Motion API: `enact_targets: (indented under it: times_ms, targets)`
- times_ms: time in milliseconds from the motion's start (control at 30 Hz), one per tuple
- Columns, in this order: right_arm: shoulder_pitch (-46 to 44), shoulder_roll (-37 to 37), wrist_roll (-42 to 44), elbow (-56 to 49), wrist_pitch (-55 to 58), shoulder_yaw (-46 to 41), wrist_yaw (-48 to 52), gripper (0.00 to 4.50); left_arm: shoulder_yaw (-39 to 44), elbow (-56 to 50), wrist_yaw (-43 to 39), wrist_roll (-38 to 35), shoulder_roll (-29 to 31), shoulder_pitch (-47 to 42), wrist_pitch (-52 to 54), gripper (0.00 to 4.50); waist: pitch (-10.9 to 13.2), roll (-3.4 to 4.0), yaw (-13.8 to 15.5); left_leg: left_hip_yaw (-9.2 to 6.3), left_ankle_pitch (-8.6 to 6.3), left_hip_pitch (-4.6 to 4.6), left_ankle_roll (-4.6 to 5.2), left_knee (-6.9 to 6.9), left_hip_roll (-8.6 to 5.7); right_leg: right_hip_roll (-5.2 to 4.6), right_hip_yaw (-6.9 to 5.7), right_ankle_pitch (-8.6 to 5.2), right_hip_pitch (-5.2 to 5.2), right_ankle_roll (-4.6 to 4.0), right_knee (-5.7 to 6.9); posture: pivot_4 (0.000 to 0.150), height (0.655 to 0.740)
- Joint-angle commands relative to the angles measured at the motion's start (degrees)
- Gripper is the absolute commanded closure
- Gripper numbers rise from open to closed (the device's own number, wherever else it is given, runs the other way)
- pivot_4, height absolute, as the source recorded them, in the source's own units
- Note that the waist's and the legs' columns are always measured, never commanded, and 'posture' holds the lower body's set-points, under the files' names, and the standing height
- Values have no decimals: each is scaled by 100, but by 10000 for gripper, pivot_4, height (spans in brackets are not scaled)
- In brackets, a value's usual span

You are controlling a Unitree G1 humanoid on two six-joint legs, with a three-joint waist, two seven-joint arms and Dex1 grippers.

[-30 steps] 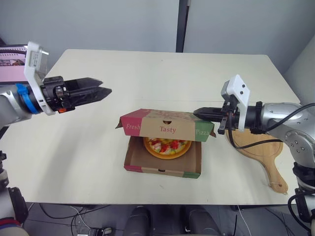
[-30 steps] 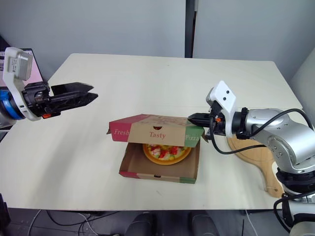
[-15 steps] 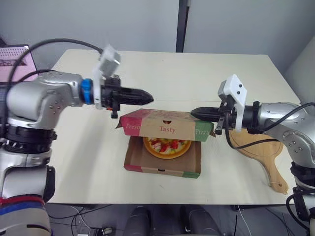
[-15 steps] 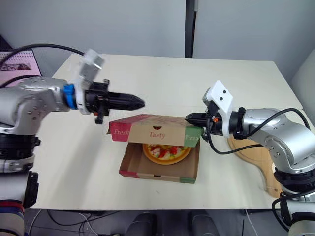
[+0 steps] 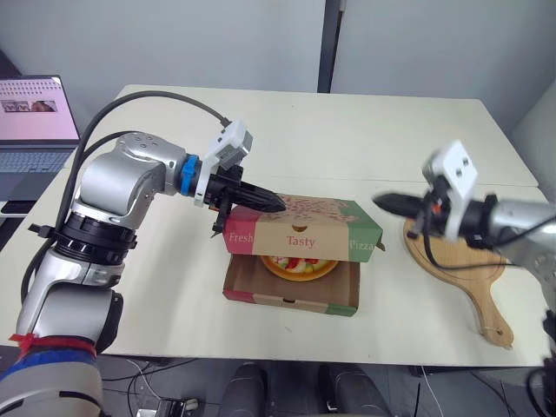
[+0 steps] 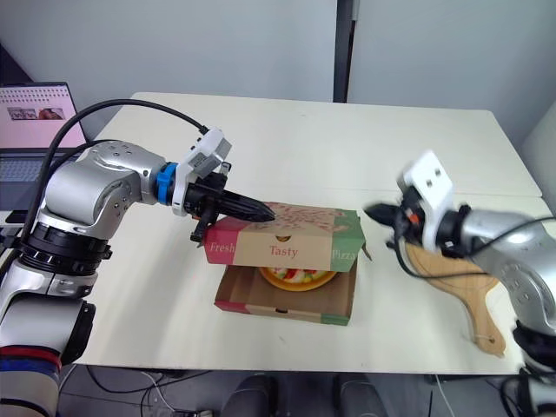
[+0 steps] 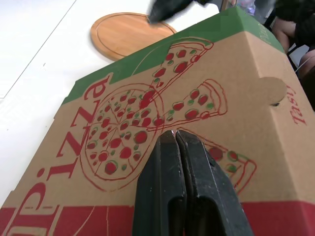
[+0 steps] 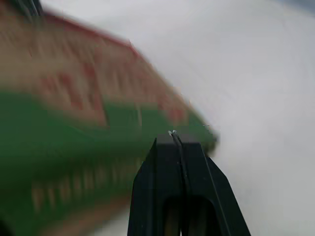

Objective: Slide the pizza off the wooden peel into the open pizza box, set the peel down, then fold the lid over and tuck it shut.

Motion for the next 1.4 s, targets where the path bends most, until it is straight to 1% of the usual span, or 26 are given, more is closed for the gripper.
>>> enact_targets:
  times_ms: [33,67,167,333,567,700,933,1033,1133,1267,1333,1400]
  targets:
    - [93,50,133,-349,-121,-73,-7,45000,204,-62,-53,28,-55,-169,-90,44890,1,1,-60,4,0,3,0,0,0,0,5,-4,-1,7,3,1500,7400]
    - [170,73,107,-365,-143,29,-16,45000,194,-65,-62,40,-72,-168,-93,44890,1,1,-82,6,0,7,0,0,3,3,8,-13,-1,22,10,1500,7400]
    - [282,195,43,-369,-211,272,-59,45000,178,-68,-79,82,-106,-160,-117,44890,1,1,-93,-1,1,16,1,0,8,12,6,-15,-1,25,24,1500,7400]
    - [11,515,85,-263,-240,522,-155,45000,149,-69,-92,145,-142,-118,-158,44890,1,1,-92,-1,5,17,7,4,11,18,9,-15,0,26,27,1500,7400]
    - [-109,631,89,-193,-248,605,-140,45000,115,-125,-128,223,-158,-52,-173,44890,1,1,-63,-3,5,12,7,2,11,17,6,-14,0,24,22,1500,7400]
    - [97,566,74,-281,-247,566,-148,45000,58,-175,-153,327,-147,41,-230,44890,0,1,-59,-4,5,14,7,3,11,17,6,-14,0,24,24,1500,7400]
    - [916,255,314,-671,-70,25,-129,45000,-20,-399,-223,446,-123,301,-339,44890,0,1,-30,-3,5,10,7,4,9,16,8,-14,0,24,23,1500,7400]
    - [1455,-123,294,-936,-179,-330,46,45000,-86,-471,-281,549,-82,439,-442,44890,0,1,-22,-3,5,11,7,5,9,15,7,-15,1,25,23,1500,7400]
    - [1881,-460,97,-1065,-541,-659,238,45000,-114,-540,-380,621,-19,570,-541,44890,0,1,-23,-3,5,12,7,4,9,15,6,-15,2,26,22,1500,7400]
    - [2005,-534,349,-1168,-722,-1230,409,45000,-145,-644,-447,706,32,740,-606,44890,0,1,-42,1,5,18,7,6,10,17,10,-15,4,27,25,1500,7400]
    - [1953,-476,587,-1266,-758,-1398,438,45000,-150,-674,-487,737,57,812,-652,44890,0,1,-42,0,5,21,7,6,11,18,9,-16,7,27,25,1500,7400]
    - [1804,-381,1029,-1379,-735,-1504,414,45000,-205,-698,-559,828,124,890,-812,44890,0,1,-39,-1,5,21,7,5,11,18,9,-16,8,27,25,1500,7400]
